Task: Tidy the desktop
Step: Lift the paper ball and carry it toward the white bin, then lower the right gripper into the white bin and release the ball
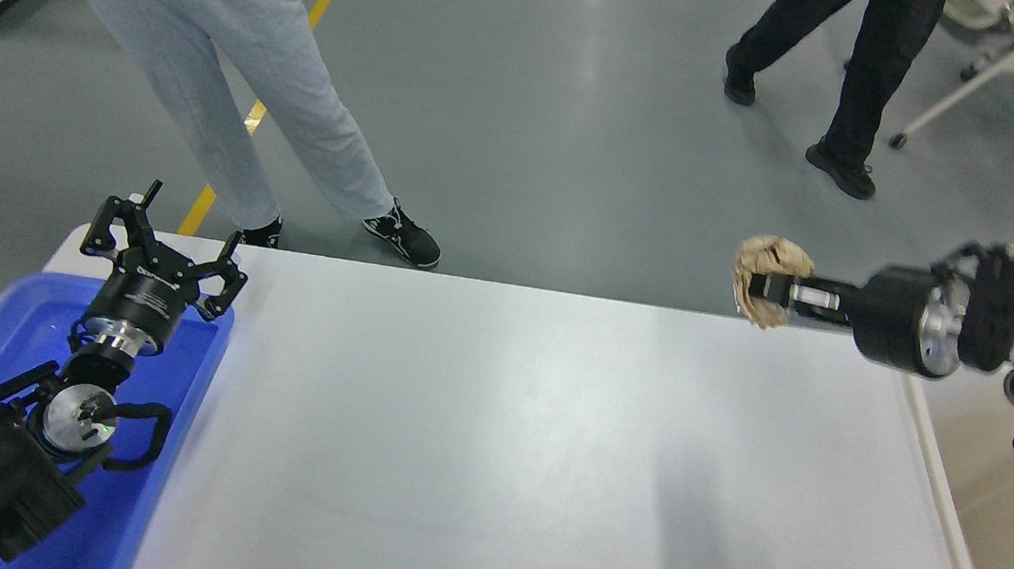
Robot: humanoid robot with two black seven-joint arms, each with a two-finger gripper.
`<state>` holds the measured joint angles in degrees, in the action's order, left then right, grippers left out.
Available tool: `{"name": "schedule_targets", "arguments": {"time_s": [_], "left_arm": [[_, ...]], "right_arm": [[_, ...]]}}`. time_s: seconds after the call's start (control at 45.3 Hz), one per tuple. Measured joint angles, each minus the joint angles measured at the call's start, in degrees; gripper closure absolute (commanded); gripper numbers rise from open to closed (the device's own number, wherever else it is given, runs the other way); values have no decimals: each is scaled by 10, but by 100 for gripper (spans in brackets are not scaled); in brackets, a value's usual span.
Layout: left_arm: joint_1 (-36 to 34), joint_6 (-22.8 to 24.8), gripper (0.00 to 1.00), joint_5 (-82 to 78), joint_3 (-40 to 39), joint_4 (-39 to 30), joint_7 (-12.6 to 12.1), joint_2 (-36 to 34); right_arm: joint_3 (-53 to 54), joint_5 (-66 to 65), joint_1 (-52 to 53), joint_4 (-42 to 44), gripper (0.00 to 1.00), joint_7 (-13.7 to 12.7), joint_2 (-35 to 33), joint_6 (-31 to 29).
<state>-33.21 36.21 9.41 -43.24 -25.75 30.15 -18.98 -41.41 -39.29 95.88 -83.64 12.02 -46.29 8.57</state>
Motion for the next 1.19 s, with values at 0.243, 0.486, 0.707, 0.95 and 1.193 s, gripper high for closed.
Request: {"name": "schedule_targets", "arguments": {"time_s": [0.243, 0.486, 0.707, 0.95, 1.193], "left_arm": [[0, 0, 0, 0, 0, 0, 0, 0], [0, 0, 0, 0, 0, 0, 0, 0], [0, 0, 0, 0, 0, 0, 0, 0], [0, 0, 0, 0, 0, 0, 0, 0], [0, 0, 0, 0, 0, 0, 0, 0]], "right_arm": [[132, 9, -140, 12, 100, 2, -118, 4], [273, 66, -295, 59, 100, 8, -168, 13], [359, 155, -397, 123, 100, 9, -166, 17], [400, 259, -475, 218, 100, 14, -132, 15], [440, 299, -541, 308, 100, 55, -89, -14]]}}
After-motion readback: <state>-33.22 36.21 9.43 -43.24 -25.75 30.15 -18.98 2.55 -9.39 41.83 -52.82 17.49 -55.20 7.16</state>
